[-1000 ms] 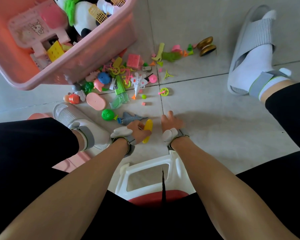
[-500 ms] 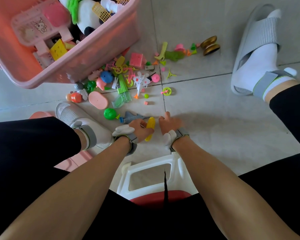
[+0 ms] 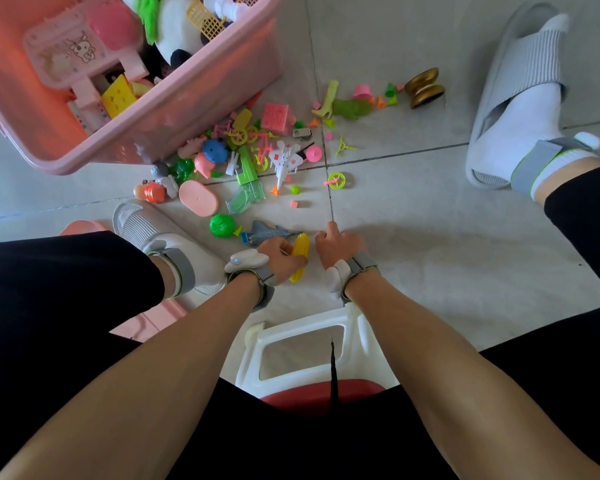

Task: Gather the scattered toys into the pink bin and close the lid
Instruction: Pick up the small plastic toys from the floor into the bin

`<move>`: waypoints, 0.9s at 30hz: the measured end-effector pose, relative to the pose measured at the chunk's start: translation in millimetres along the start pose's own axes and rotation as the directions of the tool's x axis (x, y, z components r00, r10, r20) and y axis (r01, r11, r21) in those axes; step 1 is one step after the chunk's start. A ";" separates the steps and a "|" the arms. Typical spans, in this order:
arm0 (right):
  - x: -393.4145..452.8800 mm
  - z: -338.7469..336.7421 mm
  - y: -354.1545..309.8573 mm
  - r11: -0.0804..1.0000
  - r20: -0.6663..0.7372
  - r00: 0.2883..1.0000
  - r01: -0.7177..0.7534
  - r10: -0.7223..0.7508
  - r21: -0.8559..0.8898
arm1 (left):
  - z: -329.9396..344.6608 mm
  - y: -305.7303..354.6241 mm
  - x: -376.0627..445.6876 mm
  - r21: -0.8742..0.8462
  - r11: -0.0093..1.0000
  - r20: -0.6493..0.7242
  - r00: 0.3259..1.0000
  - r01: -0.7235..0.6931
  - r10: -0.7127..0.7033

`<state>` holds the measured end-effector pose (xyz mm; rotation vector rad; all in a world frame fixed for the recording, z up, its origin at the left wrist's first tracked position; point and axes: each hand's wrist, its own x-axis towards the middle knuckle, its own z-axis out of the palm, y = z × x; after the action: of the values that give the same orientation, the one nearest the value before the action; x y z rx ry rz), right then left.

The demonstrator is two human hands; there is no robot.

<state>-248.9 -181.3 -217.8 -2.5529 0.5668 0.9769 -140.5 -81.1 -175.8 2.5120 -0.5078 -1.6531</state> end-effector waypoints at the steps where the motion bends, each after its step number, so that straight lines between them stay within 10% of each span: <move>1: 0.0 0.5 -1.4 1.000 -0.012 1.000 -0.012 0.012 0.011 | -0.2 -0.8 0.0 0.003 1.000 0.004 1.000 -0.002 0.002; 11: 18.4 17.5 -3.2 0.990 -0.160 0.983 -0.066 0.086 0.126 | 0.6 -6.4 2.3 -0.034 0.999 0.021 1.000 0.006 -0.005; 27: 8.1 -0.6 1.6 0.951 0.195 0.976 -0.147 0.095 0.271 | -1.8 -8.7 0.2 -0.052 0.999 0.010 1.000 -0.008 0.008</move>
<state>-243.8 -184.9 -223.3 -2.1727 0.7599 1.0690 -136.8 -73.2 -177.4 2.4631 -0.4691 -1.6548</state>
